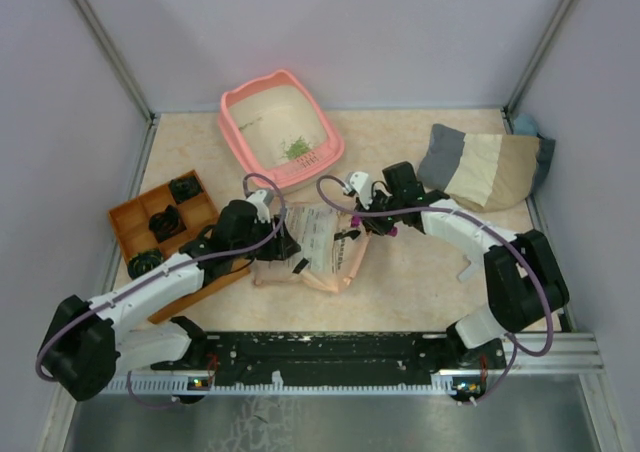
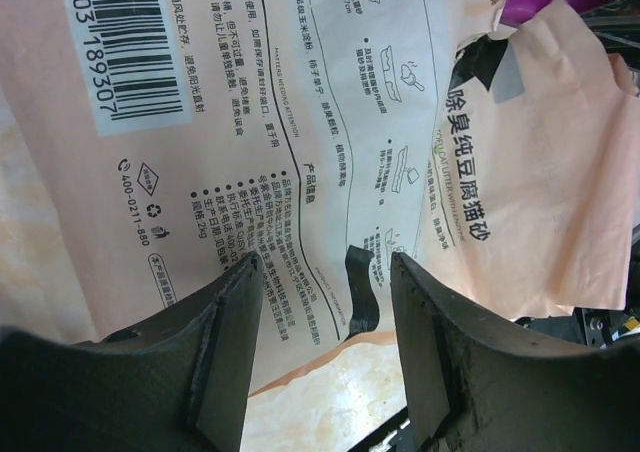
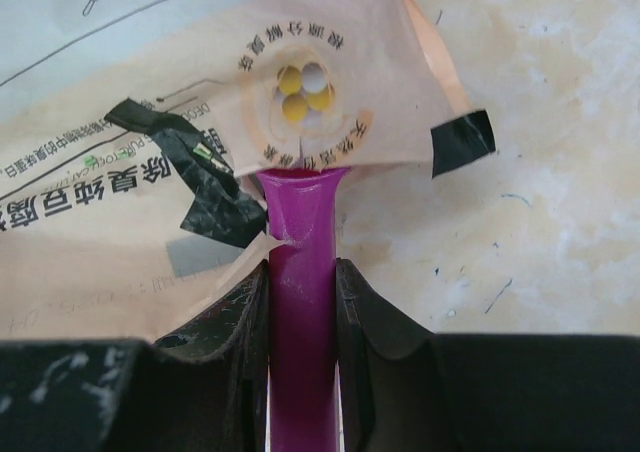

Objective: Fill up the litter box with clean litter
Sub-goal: 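Scoop the cat litter from the cat litter bag.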

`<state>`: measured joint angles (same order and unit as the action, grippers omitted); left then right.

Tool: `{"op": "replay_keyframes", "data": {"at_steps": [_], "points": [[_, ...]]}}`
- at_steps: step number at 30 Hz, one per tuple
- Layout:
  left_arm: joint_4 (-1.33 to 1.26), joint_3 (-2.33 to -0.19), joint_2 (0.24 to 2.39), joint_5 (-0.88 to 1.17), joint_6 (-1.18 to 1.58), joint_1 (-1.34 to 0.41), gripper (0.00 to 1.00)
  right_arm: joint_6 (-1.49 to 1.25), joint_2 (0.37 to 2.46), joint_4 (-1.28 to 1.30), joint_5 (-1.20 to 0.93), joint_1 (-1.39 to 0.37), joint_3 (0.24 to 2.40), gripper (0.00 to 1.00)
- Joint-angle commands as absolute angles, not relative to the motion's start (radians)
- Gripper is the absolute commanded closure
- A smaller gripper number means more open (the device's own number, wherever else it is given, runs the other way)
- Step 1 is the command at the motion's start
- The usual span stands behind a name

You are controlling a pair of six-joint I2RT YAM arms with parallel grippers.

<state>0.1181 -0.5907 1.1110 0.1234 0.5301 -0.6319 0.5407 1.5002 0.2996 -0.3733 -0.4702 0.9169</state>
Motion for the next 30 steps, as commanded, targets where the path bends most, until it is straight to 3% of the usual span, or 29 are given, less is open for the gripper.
{"op": "replay_keyframes", "data": {"at_steps": [1, 30], "points": [[0.085, -0.587, 1.138, 0.127, 0.521, -0.621, 0.4, 0.567, 1.417, 0.371, -0.453, -0.436, 0.961, 1.0], [0.131, -0.665, 1.171, 0.164, 0.465, -0.617, 0.39, 0.526, 1.224, 0.491, -0.442, -0.266, 0.813, 1.0]]}}
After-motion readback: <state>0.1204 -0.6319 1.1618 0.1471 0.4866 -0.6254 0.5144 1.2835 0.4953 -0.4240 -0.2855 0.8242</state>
